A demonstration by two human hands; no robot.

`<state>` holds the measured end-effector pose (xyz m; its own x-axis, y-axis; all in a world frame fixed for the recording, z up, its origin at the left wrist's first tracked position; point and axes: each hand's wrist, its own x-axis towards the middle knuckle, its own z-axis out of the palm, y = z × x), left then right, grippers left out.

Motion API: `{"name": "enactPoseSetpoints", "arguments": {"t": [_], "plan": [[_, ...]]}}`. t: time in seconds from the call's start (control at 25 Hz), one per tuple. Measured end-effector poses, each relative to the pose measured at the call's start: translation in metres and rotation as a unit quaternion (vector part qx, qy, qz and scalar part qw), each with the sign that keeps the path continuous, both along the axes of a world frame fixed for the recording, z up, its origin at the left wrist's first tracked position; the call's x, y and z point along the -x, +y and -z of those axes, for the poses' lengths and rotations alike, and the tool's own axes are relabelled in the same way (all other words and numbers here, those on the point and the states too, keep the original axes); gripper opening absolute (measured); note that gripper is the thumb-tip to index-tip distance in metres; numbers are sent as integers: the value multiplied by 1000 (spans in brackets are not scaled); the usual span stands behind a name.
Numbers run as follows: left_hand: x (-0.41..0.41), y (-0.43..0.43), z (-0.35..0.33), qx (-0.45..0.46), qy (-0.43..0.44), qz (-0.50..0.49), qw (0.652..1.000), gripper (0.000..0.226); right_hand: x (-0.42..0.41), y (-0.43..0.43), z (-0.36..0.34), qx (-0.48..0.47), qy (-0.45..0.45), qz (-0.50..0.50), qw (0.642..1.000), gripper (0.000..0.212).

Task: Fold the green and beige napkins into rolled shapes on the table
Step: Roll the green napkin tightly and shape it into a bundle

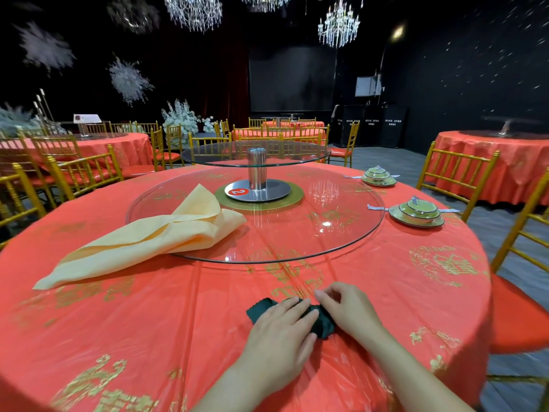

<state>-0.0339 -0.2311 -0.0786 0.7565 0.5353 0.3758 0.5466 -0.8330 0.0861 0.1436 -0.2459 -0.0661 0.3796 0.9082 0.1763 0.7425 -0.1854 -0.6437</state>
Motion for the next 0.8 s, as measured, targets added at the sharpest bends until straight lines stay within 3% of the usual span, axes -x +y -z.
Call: {"name": "enactPoseSetpoints", "arguments": {"t": [0.12, 0.24, 0.32, 0.4, 0.52, 0.6, 0.68, 0.8], "plan": [[3, 13, -15, 107, -100, 18, 989, 47, 6, 4, -9, -5, 61, -74, 995, 17], [3, 41, -32, 210, -176, -34, 961, 42, 6, 7, -6, 44, 86, -110, 989, 13], [6, 64, -45, 356, -137, -78, 921, 43, 5, 9, -5, 63, 84, -116, 988, 15], [8, 83, -46, 454, -27, -96, 885, 56, 5, 11, -5, 77, 94, -118, 985, 18], [5, 93, -45, 502, 55, -77, 860, 52, 3, 11, -7, 91, 134, -127, 978, 17], [0, 94, -48, 576, 58, -51, 814, 40, 0, 9, -7, 95, 169, -133, 972, 18], [-3, 93, -52, 633, 68, -42, 770, 42, -3, 6, -7, 103, 188, -137, 967, 24], [-5, 90, -54, 636, 67, -29, 769, 39, -4, 2, -8, 110, 209, -139, 962, 28]]}}
